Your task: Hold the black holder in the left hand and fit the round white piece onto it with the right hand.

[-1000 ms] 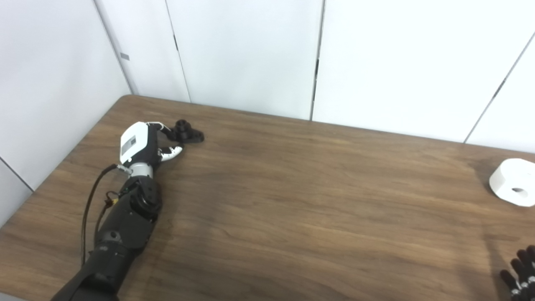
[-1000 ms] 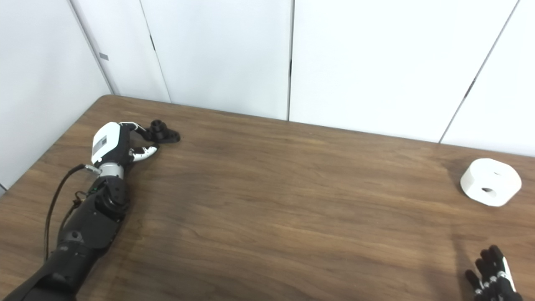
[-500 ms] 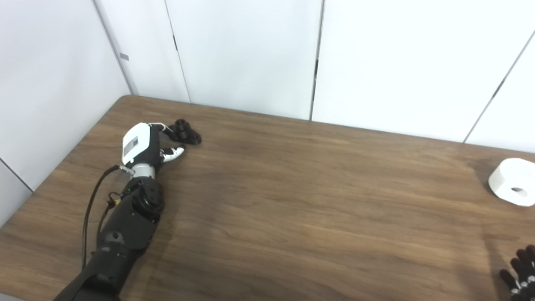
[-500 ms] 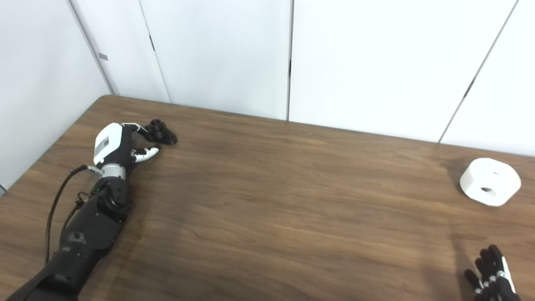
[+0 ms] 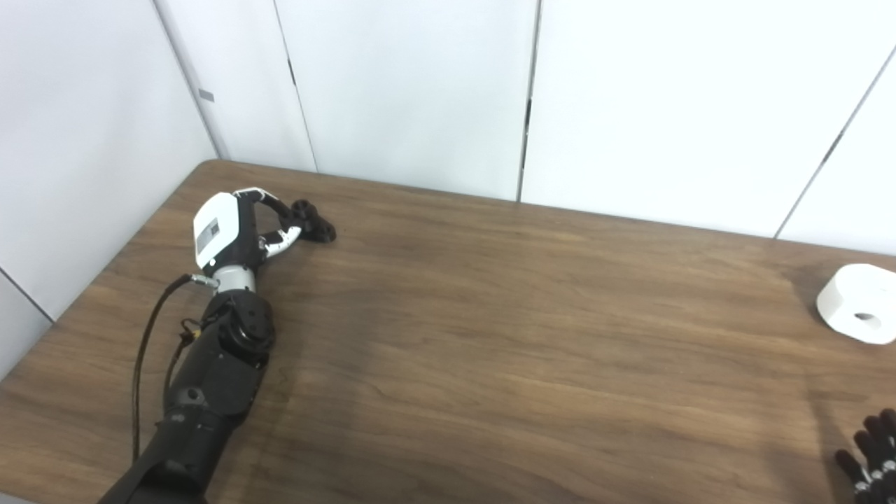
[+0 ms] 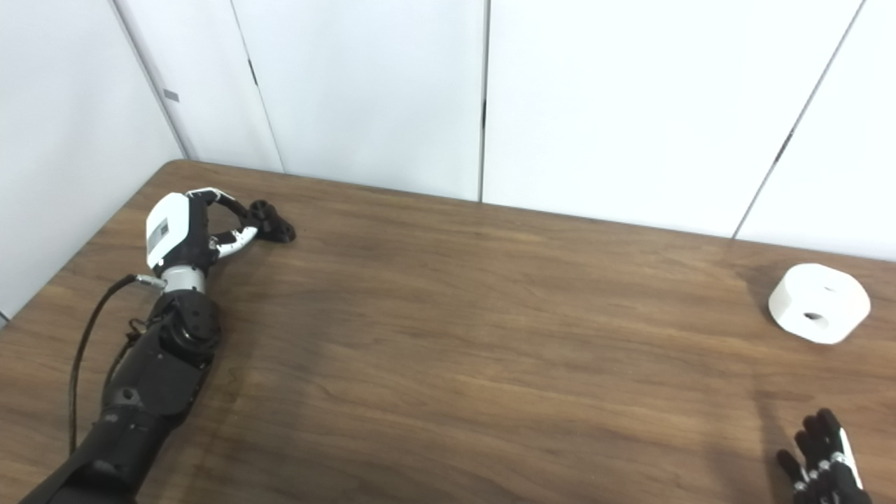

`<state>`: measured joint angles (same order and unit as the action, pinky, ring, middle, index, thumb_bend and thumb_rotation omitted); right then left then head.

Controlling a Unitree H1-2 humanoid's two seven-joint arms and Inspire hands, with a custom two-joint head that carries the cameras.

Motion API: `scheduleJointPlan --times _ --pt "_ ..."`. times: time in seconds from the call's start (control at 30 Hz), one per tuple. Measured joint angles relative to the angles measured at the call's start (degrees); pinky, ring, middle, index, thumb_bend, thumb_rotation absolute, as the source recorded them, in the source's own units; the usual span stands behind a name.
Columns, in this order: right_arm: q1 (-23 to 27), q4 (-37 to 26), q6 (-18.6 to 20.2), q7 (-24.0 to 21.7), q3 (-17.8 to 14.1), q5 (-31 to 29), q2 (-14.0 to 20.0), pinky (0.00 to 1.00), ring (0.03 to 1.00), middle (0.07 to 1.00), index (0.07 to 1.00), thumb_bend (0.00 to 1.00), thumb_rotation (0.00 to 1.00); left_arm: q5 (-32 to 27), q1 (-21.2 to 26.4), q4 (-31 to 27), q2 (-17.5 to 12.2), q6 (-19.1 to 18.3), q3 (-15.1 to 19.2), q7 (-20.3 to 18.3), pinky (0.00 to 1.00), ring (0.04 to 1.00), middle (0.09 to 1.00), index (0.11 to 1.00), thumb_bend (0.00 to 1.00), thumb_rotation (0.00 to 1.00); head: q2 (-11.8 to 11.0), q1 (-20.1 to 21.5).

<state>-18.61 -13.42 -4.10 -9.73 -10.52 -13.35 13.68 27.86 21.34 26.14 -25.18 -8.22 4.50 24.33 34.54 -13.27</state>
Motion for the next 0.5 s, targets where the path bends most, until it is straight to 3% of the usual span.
scheduleJointPlan --times 0.13,0.37,0.5 --pt "0.0 0.0 0.0 0.0 0.0 0.0 0.2 1.00 1.000 1.000 1.000 0.63 1.00 -0.1 0.0 0.0 -0.4 -0.3 0.0 -0.8 0.79 0.857 0.808 0.718 1.00 0.27 0.0 0.0" --pt "0.0 0.0 0.0 0.1 0.0 0.0 0.2 1.00 1.000 1.000 1.000 0.64 1.00 -0.1 0.9 0.0 -1.6 -2.5 -0.4 -2.7 0.83 0.876 0.831 0.743 1.00 0.27 0.3 0.0" --pt "0.0 0.0 0.0 0.1 0.0 0.0 0.2 1.00 1.000 1.000 1.000 0.64 1.00 0.1 1.6 0.1 -2.5 -4.6 -2.0 -5.9 0.95 0.944 0.893 0.800 1.00 0.32 0.4 0.0"
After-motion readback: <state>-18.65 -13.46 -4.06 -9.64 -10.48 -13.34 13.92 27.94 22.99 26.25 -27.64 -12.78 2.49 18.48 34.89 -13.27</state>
